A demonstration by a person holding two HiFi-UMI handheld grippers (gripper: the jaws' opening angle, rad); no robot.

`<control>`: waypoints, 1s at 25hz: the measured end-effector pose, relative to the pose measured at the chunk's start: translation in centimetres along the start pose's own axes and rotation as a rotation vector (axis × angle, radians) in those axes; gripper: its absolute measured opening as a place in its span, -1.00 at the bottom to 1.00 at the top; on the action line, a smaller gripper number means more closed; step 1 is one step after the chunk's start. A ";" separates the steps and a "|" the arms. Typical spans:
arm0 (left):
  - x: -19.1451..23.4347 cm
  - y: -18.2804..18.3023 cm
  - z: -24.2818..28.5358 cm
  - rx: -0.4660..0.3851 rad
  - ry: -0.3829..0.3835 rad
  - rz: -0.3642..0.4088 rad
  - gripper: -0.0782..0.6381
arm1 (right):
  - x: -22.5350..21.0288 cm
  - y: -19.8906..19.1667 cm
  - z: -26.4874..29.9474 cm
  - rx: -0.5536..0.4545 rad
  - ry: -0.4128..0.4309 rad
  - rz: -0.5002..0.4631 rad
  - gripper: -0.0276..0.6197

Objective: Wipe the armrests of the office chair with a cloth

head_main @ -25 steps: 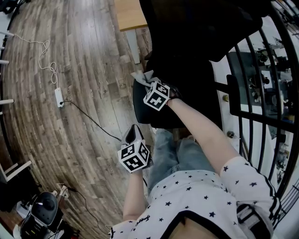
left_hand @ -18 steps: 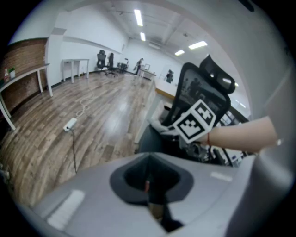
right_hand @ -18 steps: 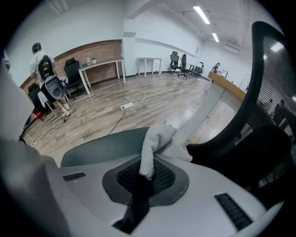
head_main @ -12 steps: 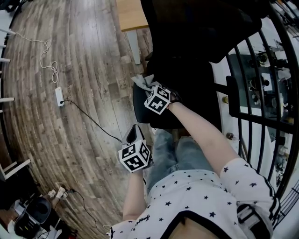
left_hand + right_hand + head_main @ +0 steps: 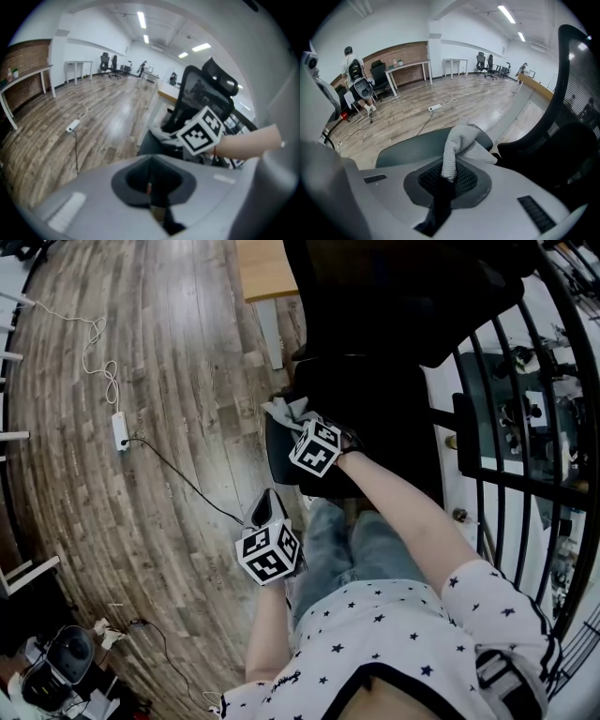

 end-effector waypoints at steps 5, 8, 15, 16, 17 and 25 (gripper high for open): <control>0.1 -0.1 -0.5 -0.004 0.007 -0.011 -0.76 | 1.1 -0.1 -0.5 0.004 0.021 -0.012 -0.82; 0.1 -0.2 -0.7 -0.007 0.012 -0.015 -0.76 | 1.8 -0.4 -0.5 0.007 0.032 -0.029 -0.82; 0.0 -0.6 -1.2 -0.016 0.018 -0.017 -0.76 | 3.2 -1.0 -0.9 0.001 0.048 -0.036 -0.82; 0.0 -0.6 -1.3 -0.017 0.019 -0.017 -0.76 | 3.3 -1.0 -1.0 0.000 0.048 -0.036 -0.82; 0.1 -0.6 -1.4 -0.019 0.020 -0.017 -0.76 | 3.6 -1.0 -1.0 -0.001 0.051 -0.038 -0.82; 0.1 -1.2 -1.8 -0.022 0.031 -0.033 -0.76 | 5.4 -1.6 -1.2 0.002 0.091 -0.065 -0.82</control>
Point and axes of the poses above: the fingertips, and each gripper's own axes: z forward along the fingers, x to its left, y out of its top, the point moved 3 cm from there along -z, backward along the fingers, and after that the axes turned 3 degrees about z, right-handed, at the moved point
